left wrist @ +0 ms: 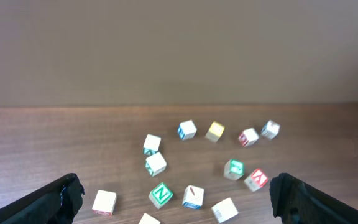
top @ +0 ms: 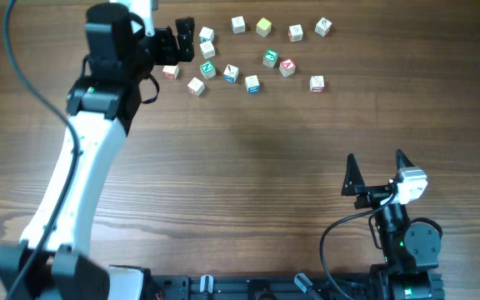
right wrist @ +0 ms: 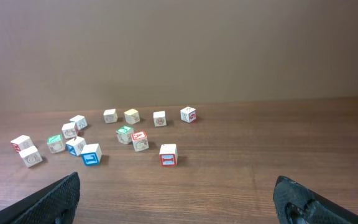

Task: Form a horizontal line
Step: 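Reach the left gripper forward to the green N block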

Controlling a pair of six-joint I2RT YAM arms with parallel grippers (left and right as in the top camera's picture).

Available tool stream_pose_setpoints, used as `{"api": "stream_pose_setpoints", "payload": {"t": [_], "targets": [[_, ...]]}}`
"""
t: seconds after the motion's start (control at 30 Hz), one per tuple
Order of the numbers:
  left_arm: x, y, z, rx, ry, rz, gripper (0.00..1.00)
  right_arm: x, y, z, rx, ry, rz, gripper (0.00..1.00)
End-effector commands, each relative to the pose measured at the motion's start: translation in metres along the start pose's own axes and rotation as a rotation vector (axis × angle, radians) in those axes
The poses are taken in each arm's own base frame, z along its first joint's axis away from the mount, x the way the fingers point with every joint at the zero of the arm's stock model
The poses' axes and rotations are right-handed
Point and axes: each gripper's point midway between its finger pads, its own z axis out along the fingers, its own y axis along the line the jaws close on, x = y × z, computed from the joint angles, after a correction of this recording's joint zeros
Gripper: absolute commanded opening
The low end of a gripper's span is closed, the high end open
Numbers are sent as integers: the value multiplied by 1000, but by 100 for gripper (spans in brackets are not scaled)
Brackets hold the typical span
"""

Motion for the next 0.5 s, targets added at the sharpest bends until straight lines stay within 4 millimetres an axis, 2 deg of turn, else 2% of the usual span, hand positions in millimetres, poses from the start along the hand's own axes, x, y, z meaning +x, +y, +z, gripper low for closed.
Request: {"api": "stream_pose_setpoints", "payload": {"t": [0.0,0.17,0.47], "targets": [[35,3,36,-5,107,61,100,-3,2,-1,-12,-13,-18,100],[80,9,71,-6,224,62,100,-3,2,-1,-12,-13,-19,100],[125,20,99,-17,328,54,100,-3,2,-1,-12,-13,-19,100]]}}
